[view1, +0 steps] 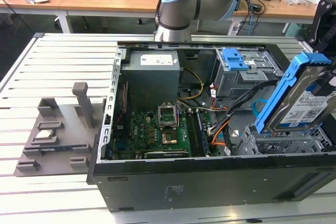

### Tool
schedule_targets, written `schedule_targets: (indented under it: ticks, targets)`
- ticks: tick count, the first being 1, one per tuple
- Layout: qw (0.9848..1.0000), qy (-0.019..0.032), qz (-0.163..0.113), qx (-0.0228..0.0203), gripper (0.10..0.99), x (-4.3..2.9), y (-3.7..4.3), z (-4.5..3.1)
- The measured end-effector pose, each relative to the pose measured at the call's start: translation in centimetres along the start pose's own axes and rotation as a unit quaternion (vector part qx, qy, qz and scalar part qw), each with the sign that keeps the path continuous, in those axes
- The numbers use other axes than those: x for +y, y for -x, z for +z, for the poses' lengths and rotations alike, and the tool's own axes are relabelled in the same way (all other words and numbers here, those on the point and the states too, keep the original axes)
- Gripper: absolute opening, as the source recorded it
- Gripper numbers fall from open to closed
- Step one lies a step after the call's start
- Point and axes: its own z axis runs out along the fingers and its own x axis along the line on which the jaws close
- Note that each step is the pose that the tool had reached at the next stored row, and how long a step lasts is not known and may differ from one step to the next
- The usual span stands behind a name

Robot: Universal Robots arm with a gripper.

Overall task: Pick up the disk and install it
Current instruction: 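Insert the disk into the insertion slot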

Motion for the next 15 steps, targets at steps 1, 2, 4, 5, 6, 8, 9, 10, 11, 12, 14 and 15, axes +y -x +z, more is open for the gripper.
schedule_targets:
  ticks: [1,2,4,5,6,8,9,10,11,12,14,15]
  targets:
    - [1.0,0.0,0.0,0.0,0.357,0.0,0.0,0.0]
    - [1.0,0.0,0.0,0.0,0.357,-0.01,0.0,0.0]
    - [1.0,0.0,0.004,0.0002,0.357,-0.15,0.01,0.42]
    - [1.0,0.0,0.004,0.0004,0.357,-0.23,0.14,0.89]
    - [1.0,0.0,0.004,0.0005,0.357,-0.23,0.23,0.98]
    - [1.0,0.0,0.005,0.0004,0.357,-0.26,0.46,1.33]
    - [1.0,0.0,0.005,0.0003,0.357,-0.27,0.53,1.55]
    - [1.0,0.0,0.006,0.0003,0.357,-0.27,0.55,1.67]
    - [1.0,0.0,0.006,0.0004,0.357,-0.27,0.56,1.83]
    - [1.0,0.0,0.006,0.0004,0.357,-0.27,0.56,1.92]
    - [1.0,0.0,0.006,0.0003,0.357,-0.29,0.55,2.16]
    - [1.0,0.0,0.006,0.0003,0.357,-0.3,0.55,2.36]
